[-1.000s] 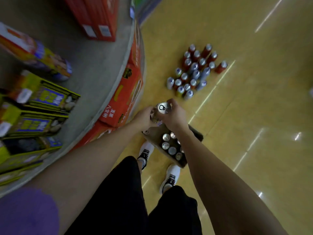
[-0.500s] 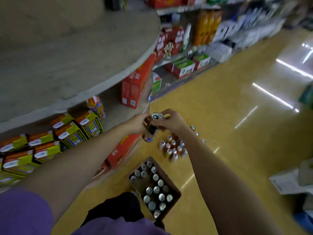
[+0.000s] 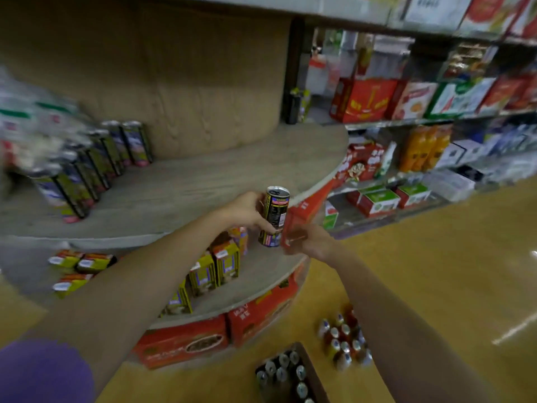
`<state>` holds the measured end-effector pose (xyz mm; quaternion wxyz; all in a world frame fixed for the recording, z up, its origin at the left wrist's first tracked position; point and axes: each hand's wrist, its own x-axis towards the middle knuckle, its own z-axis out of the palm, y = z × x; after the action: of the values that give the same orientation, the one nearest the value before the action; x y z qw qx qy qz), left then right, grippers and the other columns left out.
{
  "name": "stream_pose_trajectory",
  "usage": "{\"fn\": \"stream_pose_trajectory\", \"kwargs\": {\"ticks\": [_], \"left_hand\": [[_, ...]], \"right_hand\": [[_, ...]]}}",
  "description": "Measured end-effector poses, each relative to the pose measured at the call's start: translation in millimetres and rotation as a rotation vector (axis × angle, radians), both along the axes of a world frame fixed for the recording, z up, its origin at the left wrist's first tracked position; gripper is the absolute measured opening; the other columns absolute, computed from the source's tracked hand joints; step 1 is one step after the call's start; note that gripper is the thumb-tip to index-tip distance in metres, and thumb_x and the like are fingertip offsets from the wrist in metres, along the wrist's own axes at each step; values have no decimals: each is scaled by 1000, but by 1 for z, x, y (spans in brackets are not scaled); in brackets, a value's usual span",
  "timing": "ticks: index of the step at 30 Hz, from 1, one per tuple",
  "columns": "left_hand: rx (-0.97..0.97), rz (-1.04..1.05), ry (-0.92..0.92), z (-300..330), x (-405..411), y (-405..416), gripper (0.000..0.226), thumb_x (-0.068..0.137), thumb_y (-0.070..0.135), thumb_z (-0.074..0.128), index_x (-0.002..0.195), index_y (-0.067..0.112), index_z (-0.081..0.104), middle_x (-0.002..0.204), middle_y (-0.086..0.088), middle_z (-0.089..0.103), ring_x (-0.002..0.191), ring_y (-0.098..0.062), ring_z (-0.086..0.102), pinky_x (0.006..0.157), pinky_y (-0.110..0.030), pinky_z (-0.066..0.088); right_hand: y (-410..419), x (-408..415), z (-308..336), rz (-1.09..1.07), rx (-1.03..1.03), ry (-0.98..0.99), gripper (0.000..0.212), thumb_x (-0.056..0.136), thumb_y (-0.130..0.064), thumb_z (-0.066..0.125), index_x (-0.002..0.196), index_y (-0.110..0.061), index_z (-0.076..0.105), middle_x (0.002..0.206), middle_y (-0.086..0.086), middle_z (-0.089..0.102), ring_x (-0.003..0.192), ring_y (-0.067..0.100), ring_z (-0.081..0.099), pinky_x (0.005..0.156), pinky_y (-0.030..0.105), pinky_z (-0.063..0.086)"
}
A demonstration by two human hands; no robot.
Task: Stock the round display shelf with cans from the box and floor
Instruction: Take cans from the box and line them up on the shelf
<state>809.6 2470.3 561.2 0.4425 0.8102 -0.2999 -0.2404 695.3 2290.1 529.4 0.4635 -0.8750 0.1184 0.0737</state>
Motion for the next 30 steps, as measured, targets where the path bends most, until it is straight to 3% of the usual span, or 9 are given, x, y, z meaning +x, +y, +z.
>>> {"fn": "stream_pose_trajectory", "kwargs": {"ticks": [3, 7, 11, 15, 20, 22, 25, 28, 30], "left_hand": [[-2, 27, -3, 28, 14, 28, 50, 66, -4, 85, 108, 10, 62, 98, -11, 71, 88, -23, 69, 78, -41, 58], [-53, 24, 4, 54, 35, 68, 48, 69, -8, 81, 103, 18, 60, 100, -4, 70, 91, -17, 69, 78, -32, 60], [-81, 34, 36, 69, 60, 110, 50, 72, -9, 78, 115, 11, 60, 111, -9, 69, 99, -17, 66, 85, -29, 56], [-110, 39, 116, 88, 90, 150, 31, 85, 19, 76, 112, 11, 62, 111, -6, 70, 106, -17, 65, 93, -34, 51], [-55, 116, -82, 103, 135, 199, 34, 73, 25, 86, 91, 2, 69, 87, -4, 69, 84, -12, 65, 70, -25, 51], [-32, 121, -137, 109, 152, 217, 37, 66, 28, 90, 93, 9, 72, 92, 0, 72, 89, -14, 67, 69, -23, 53], [48, 87, -165, 117, 167, 237, 44, 68, 18, 89, 108, 13, 70, 108, 6, 66, 96, -5, 59, 55, -8, 44], [121, 10, -174, 116, 182, 252, 51, 66, 15, 89, 112, 21, 68, 119, 6, 64, 112, -6, 56, 78, -15, 50], [135, -18, -171, 113, 190, 259, 55, 65, 13, 90, 113, 24, 67, 120, 5, 65, 117, -9, 57, 99, -30, 49]], "right_hand": [[29, 28, 10, 88, 42, -80, 39, 67, -6, 87, 102, -10, 69, 102, 10, 73, 89, 16, 66, 85, 37, 54], [67, 72, 24, 66, 66, -184, 61, 55, -26, 92, 107, -13, 65, 101, 3, 75, 97, 20, 70, 90, 43, 55], [118, 105, 36, -15, 2, -269, 48, 54, -20, 93, 87, -17, 58, 85, 4, 71, 76, 17, 65, 68, 37, 53], [167, 135, 28, -47, -59, -303, 53, 44, -48, 86, 78, -22, 55, 72, -1, 68, 67, 18, 66, 57, 41, 53], [222, 167, 32, -72, -165, -350, 49, 56, -43, 87, 77, -23, 49, 72, -7, 63, 71, 15, 62, 58, 32, 46], [239, 181, 33, -26, -130, -334, 49, 57, -38, 91, 78, -24, 49, 74, -8, 63, 73, 14, 62, 56, 27, 43], [258, 201, 36, 65, -33, -295, 53, 55, -34, 93, 96, -18, 63, 94, 0, 72, 92, 18, 67, 75, 35, 51], [271, 213, 42, 121, 9, -262, 56, 63, -20, 91, 112, -16, 64, 100, -6, 68, 81, 0, 62, 67, 13, 46], [277, 220, 42, 130, 24, -257, 59, 64, -19, 91, 116, -18, 64, 104, -7, 68, 76, -3, 60, 65, 12, 44]]}}
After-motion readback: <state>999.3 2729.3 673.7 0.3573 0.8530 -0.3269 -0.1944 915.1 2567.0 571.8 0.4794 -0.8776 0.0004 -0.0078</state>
